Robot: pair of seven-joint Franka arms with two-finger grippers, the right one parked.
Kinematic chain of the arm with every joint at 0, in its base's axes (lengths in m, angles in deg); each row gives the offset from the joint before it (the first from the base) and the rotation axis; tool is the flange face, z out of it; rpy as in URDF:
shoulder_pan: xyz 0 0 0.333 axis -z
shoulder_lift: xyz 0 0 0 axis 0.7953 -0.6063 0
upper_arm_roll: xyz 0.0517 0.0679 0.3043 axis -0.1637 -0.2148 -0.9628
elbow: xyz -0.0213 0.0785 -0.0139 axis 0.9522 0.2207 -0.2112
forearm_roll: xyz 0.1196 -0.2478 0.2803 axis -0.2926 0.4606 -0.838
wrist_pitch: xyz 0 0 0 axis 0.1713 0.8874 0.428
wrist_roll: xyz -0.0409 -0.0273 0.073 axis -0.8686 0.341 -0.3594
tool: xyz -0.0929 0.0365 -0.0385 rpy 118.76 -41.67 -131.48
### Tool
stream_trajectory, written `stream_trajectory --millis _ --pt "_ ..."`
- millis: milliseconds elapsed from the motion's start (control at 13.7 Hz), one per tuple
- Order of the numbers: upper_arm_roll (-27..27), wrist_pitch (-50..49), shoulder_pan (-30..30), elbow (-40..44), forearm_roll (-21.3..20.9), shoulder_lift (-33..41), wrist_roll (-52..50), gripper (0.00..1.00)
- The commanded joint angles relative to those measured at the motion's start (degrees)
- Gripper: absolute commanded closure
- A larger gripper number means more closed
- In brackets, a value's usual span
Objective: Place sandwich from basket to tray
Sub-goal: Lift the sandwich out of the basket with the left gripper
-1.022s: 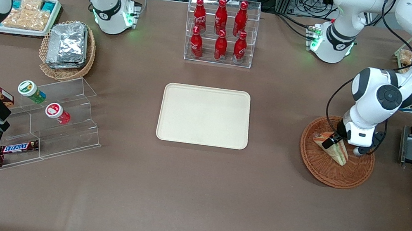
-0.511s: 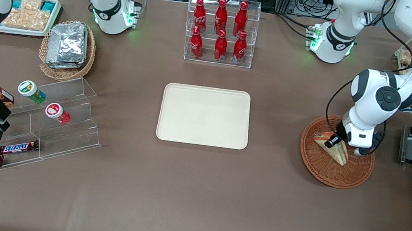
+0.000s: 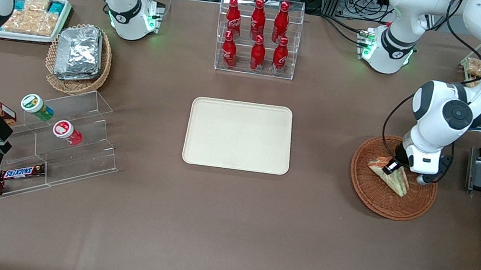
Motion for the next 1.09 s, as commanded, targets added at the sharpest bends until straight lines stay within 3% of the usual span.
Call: stream_trajectory --millis 0,146,438,949,1022 --pt "-0.2 -8.2 0.2 2.7 -0.7 4.8 5.8 1.0" --pt "-0.2 -14.2 0.2 6.0 -0.7 6.3 10.2 1.0" --pt "1.4 -32.1 1.7 20.8 -0.8 4.7 15.4 1.0" --pt "15.0 -35.9 2.5 30.4 -1.2 1.0 15.3 1.0" --pt "16.8 -35.9 2.5 30.6 -3.0 0.8 15.3 1.0"
